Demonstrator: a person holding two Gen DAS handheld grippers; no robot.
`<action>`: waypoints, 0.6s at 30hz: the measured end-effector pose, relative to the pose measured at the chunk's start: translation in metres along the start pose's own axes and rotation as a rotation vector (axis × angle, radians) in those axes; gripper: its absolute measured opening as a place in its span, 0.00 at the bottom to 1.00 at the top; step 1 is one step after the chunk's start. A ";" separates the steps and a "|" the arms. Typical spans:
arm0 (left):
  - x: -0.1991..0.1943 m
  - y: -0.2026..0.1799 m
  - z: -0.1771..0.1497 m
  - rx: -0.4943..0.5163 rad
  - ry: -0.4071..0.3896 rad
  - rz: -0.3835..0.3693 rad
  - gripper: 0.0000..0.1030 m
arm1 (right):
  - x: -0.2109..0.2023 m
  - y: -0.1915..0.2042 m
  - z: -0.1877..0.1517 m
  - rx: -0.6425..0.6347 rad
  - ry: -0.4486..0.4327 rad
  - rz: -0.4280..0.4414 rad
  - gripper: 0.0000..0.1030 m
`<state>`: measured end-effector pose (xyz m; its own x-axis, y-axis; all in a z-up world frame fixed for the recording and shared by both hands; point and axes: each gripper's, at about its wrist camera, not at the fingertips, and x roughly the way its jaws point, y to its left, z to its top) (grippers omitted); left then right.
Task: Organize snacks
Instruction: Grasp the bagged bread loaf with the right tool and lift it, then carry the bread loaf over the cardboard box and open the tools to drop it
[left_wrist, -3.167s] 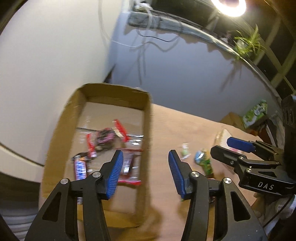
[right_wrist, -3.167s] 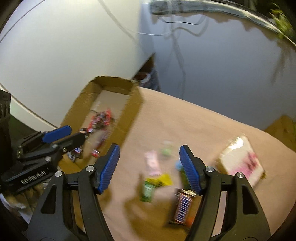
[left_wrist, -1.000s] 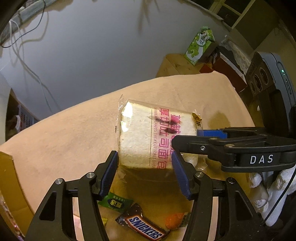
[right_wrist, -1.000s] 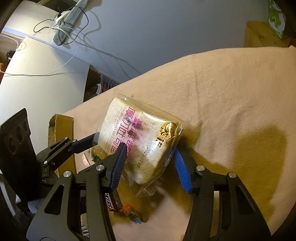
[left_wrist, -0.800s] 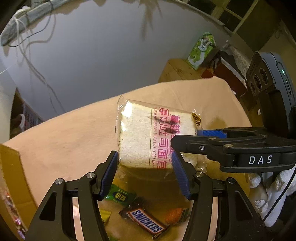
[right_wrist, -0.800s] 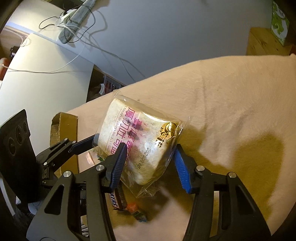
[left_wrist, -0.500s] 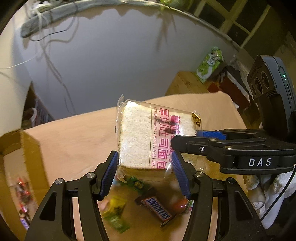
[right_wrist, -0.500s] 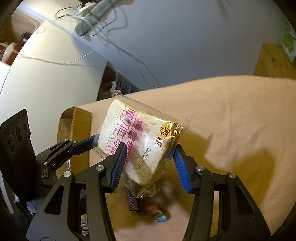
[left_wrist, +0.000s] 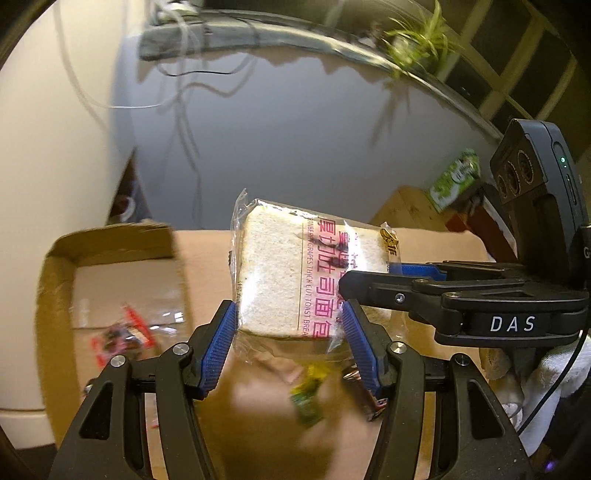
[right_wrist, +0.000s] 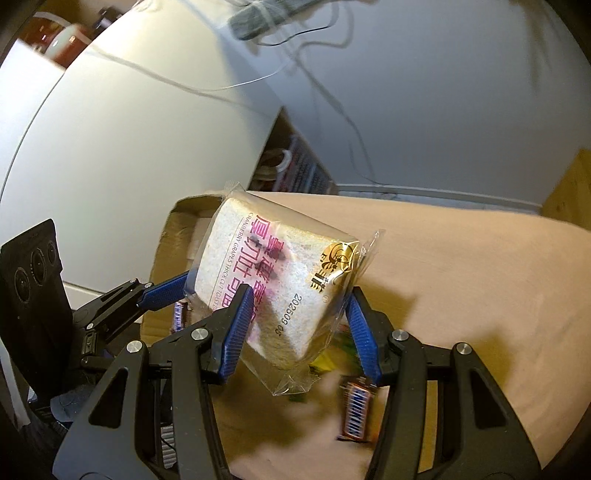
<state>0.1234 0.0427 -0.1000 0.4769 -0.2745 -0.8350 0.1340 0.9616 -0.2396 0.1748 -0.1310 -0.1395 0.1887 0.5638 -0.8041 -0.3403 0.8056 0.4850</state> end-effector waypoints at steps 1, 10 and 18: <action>-0.003 0.006 -0.002 -0.005 -0.002 0.006 0.56 | 0.004 0.007 0.003 -0.012 0.005 0.003 0.53; -0.026 0.054 -0.015 -0.104 -0.027 0.076 0.56 | 0.042 0.068 0.018 -0.130 0.063 0.035 0.53; -0.039 0.093 -0.028 -0.178 -0.036 0.122 0.56 | 0.076 0.112 0.021 -0.212 0.112 0.053 0.53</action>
<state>0.0925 0.1431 -0.1035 0.5110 -0.1528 -0.8459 -0.0810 0.9711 -0.2243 0.1701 0.0062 -0.1388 0.0664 0.5709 -0.8183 -0.5353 0.7125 0.4537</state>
